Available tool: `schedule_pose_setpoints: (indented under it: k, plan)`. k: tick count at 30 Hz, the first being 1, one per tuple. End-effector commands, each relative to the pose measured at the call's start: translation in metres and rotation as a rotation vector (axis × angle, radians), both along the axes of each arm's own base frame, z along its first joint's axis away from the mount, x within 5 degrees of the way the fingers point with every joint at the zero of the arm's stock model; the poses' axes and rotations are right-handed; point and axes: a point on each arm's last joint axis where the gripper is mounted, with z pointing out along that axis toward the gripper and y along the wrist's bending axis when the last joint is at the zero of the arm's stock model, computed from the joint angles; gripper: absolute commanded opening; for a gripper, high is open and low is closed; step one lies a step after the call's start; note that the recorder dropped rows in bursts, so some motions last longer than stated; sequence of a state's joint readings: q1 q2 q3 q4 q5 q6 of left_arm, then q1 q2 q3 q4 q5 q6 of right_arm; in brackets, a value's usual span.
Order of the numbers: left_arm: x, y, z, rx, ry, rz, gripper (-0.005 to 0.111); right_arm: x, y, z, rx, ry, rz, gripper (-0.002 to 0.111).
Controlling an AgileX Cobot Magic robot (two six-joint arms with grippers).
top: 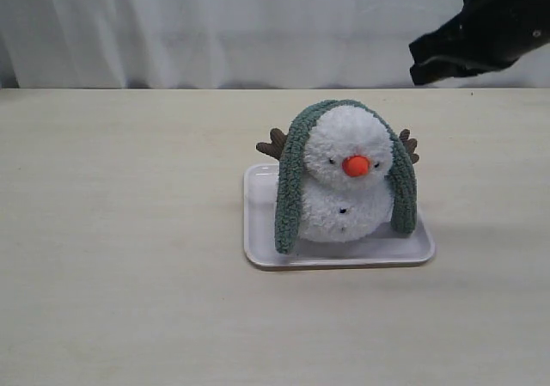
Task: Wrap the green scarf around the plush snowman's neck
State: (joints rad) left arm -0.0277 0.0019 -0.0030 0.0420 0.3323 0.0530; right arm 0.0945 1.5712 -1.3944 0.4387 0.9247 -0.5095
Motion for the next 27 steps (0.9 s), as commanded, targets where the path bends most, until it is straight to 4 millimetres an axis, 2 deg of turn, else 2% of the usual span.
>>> schedule_pose_setpoints:
  k: [1, 4, 5, 6, 7, 10, 12, 16, 18, 21, 27]
  plan:
    - [0.000, 0.000, 0.000, -0.005, -0.008, 0.001, 0.000, 0.014, 0.008, 0.019, 0.019, 0.045, 0.027, 0.004]
    - [0.000, 0.000, 0.000, -0.005, -0.008, 0.001, 0.000, 0.027, 0.025, 0.017, 0.013, 0.078, 0.080, 0.004]
    - [0.000, 0.000, 0.000, -0.005, -0.008, 0.001, 0.000, 0.034, 0.042, 0.012, 0.004, 0.085, 0.107, 0.004]
    - [0.000, 0.000, 0.000, -0.005, -0.008, 0.001, 0.000, 0.037, 0.049, 0.008, -0.012, 0.089, 0.115, 0.004]
    - [0.000, 0.000, 0.000, -0.005, -0.008, 0.001, 0.000, 0.044, 0.063, -0.001, -0.069, 0.088, 0.096, 0.004]
    - [0.000, 0.000, 0.000, -0.005, -0.008, 0.001, 0.000, 0.056, 0.084, -0.020, -0.169, 0.074, 0.052, 0.004]
    - [0.000, 0.000, 0.000, -0.005, -0.008, 0.001, 0.000, 0.061, 0.108, -0.037, -0.167, 0.055, 0.095, 0.004]
    - [0.000, 0.000, 0.000, -0.005, -0.008, 0.001, 0.000, 0.067, 0.132, -0.052, -0.152, -0.007, 0.121, 0.004]
    - [0.000, 0.000, 0.000, -0.005, -0.008, 0.001, 0.000, 0.070, 0.138, -0.063, -0.149, 0.005, 0.121, 0.004]
    - [0.000, 0.000, 0.000, -0.005, -0.008, 0.001, 0.000, 0.072, 0.135, -0.077, -0.205, 0.064, 0.086, 0.004]
    - [0.000, 0.000, 0.000, -0.005, -0.007, 0.001, 0.000, 0.065, 0.128, -0.082, -0.287, 0.150, 0.073, 0.004]
